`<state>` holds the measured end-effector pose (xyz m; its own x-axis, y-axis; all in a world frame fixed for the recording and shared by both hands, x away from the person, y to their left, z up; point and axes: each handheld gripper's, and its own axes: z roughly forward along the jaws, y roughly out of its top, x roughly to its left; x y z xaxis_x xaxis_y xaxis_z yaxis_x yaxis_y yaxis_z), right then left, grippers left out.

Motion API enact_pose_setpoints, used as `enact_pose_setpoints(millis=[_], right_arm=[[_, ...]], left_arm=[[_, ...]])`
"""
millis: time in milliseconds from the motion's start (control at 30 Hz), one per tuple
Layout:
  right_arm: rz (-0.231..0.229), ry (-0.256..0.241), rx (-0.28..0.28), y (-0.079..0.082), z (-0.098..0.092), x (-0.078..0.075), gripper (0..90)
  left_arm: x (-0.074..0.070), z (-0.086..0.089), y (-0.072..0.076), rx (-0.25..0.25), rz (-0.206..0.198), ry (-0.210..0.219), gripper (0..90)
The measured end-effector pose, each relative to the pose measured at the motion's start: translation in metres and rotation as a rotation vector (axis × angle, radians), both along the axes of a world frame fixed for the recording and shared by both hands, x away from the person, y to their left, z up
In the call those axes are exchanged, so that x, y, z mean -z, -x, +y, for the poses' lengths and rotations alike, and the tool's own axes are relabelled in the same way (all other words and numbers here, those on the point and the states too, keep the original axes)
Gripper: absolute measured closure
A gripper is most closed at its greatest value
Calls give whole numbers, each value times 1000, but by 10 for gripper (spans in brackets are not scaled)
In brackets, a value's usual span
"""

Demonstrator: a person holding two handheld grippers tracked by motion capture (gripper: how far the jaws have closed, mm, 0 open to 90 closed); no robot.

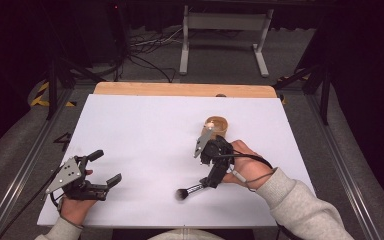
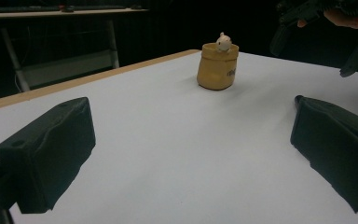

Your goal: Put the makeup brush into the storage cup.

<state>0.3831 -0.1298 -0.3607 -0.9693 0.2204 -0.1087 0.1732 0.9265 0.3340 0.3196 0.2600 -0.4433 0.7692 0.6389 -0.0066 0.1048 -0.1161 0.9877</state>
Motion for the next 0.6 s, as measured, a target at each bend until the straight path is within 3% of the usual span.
enact_pose_setpoints(millis=[600], right_arm=[[50,87,-32,-1,11,15,29]], left_arm=[[0,0,0,4,3,-4,3]])
